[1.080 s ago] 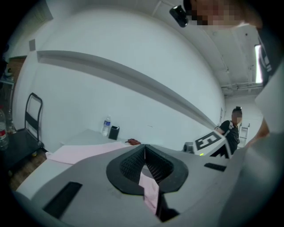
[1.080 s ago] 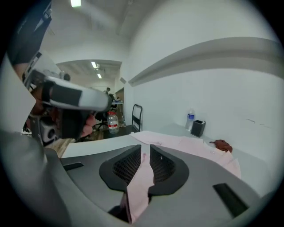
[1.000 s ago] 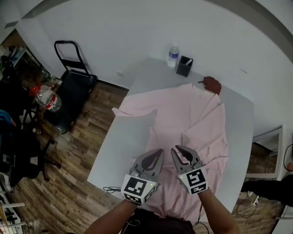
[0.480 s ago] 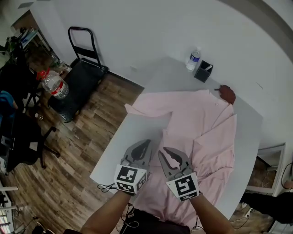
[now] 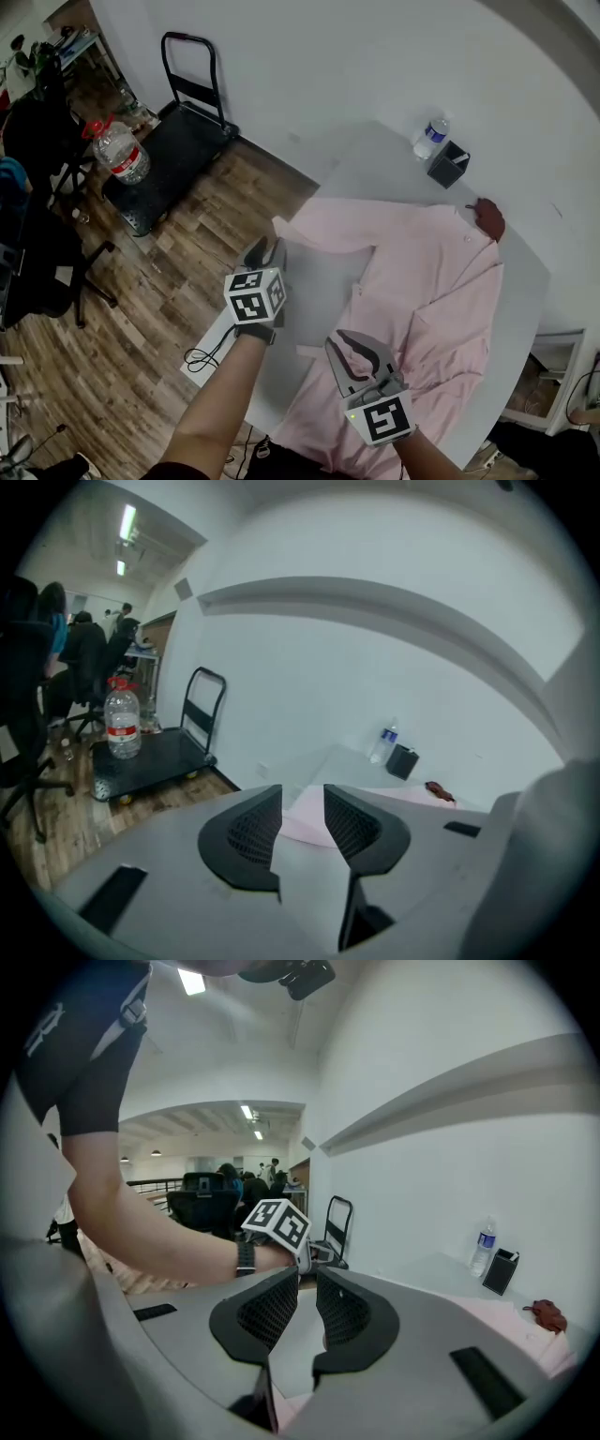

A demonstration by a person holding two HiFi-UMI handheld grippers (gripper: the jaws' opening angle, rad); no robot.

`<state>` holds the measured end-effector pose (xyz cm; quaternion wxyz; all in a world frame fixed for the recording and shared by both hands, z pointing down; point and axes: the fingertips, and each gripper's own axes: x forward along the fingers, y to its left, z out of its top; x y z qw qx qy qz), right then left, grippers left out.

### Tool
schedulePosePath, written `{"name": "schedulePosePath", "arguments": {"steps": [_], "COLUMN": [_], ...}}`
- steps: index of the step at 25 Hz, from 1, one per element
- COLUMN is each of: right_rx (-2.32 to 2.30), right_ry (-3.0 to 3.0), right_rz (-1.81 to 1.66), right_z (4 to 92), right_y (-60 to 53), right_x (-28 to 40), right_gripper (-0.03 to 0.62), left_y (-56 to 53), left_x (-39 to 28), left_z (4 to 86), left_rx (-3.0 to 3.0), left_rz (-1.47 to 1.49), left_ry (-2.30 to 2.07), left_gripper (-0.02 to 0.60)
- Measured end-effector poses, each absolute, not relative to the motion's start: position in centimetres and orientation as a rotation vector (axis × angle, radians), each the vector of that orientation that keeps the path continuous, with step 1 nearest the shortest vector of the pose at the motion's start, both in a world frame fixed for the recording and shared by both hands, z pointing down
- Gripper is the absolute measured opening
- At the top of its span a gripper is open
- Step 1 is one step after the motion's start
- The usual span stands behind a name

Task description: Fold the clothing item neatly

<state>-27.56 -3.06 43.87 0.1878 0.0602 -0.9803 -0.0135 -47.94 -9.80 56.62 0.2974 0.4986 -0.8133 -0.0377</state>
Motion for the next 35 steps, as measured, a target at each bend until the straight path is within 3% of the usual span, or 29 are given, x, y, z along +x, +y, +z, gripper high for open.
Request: {"name": "schedulePosePath", "arguments": {"steps": [10,25,29,33,35], "right_rx": [0.224,0.238,0.123,0.037,0.031], "right_ry": [-2.719,-2.688,-2.706,-2.807,-2.840], "right_rz": [-0.020,0.036,0.010,-0.018,-0.002], "right_z": [45.0,45.6,44.7,42.2,41.5], "right_y": [-5.2,-7.1,-7.5,-7.9,-7.7], "right_x": [-25.4,-25.4,-32.3,-38.4,-39.0], "right_gripper": [0.066,0.066,0.066,0.066,0.066], "left_y": [-14.7,-15.7,-15.6,-15.3,-15.4], "left_x": [-53.1,-55.0,-55.3,-55.1,-54.8], "left_z": [65.0,69.4,69.9,70.6,71.2], "left_rx": [0.946,0.758,0.730,0.715,0.722], "left_rz": [-0.091,0.017,0.086,0.159,0.212], "left_ry": [-2.063,-1.939,-1.932,-1.901,-1.863], "left_gripper": [0.215,0.227,0.222,0.104,0.097]}}
